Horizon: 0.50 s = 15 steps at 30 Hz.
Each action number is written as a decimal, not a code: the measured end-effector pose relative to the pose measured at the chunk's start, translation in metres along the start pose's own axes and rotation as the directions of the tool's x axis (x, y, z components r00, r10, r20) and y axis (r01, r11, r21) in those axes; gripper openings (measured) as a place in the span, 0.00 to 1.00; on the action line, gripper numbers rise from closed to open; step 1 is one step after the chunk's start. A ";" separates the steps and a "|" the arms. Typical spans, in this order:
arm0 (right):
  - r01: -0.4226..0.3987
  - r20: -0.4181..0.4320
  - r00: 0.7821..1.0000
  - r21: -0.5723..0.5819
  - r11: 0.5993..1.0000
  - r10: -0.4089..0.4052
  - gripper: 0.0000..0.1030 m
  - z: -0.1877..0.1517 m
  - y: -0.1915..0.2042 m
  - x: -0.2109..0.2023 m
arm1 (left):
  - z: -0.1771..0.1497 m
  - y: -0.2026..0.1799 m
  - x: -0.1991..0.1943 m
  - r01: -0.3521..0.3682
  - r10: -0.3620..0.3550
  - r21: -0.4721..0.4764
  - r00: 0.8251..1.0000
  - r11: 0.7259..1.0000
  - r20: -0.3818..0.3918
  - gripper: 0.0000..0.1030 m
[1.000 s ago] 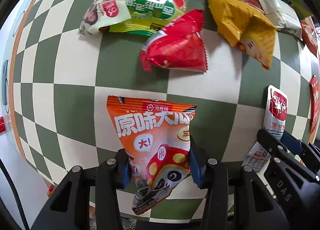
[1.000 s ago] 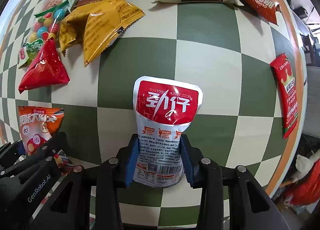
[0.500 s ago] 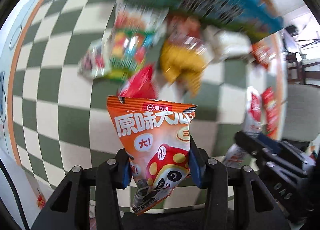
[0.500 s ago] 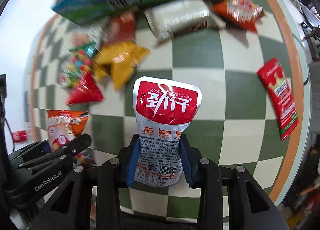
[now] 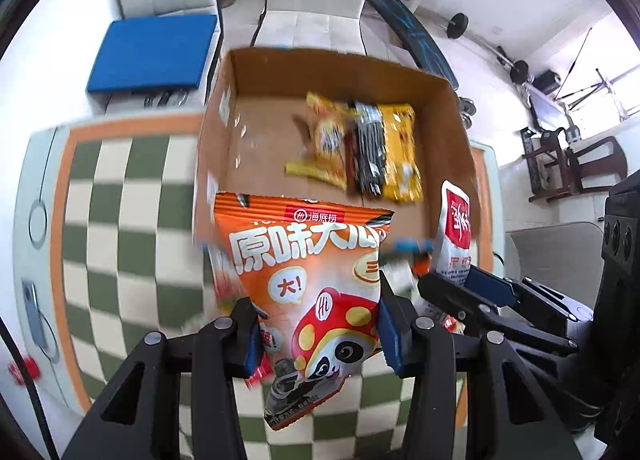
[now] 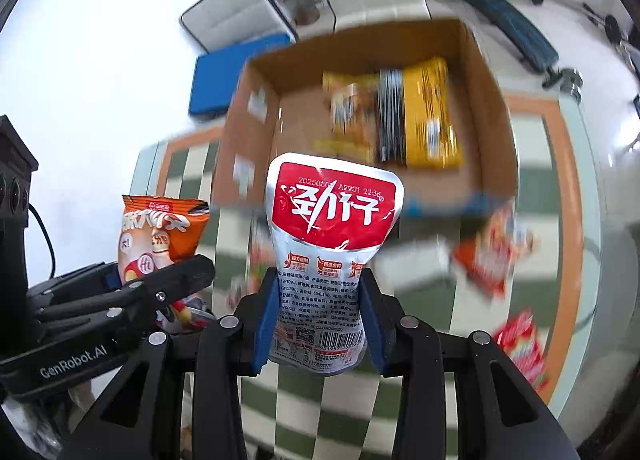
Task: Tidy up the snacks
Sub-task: 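Lift both bags over the box and open both tools to drop them inside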
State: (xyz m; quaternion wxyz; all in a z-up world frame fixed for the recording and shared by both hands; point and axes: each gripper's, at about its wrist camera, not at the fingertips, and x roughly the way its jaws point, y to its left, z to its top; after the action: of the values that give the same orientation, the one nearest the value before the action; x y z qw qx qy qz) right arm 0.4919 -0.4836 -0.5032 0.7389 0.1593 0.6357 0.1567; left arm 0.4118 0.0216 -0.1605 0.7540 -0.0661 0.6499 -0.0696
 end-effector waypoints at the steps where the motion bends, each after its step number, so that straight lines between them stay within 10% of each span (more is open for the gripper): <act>1: -0.004 -0.009 1.000 -0.008 1.000 0.004 0.40 0.019 -0.001 0.006 | 0.010 0.004 0.007 -0.006 0.006 -0.009 1.000 1.000 -0.003 0.42; 15: 0.077 -0.139 0.987 -0.009 0.997 -0.078 0.40 0.116 -0.026 0.115 | 0.086 0.045 0.123 0.025 -0.057 -0.125 0.964 0.992 -0.261 0.42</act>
State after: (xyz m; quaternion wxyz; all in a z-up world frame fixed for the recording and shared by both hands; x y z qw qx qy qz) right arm 0.6236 -0.4616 -0.6009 0.6986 0.1220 0.6910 0.1396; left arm 0.5161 0.0436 -0.2760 0.6536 -0.1150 0.7461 -0.0539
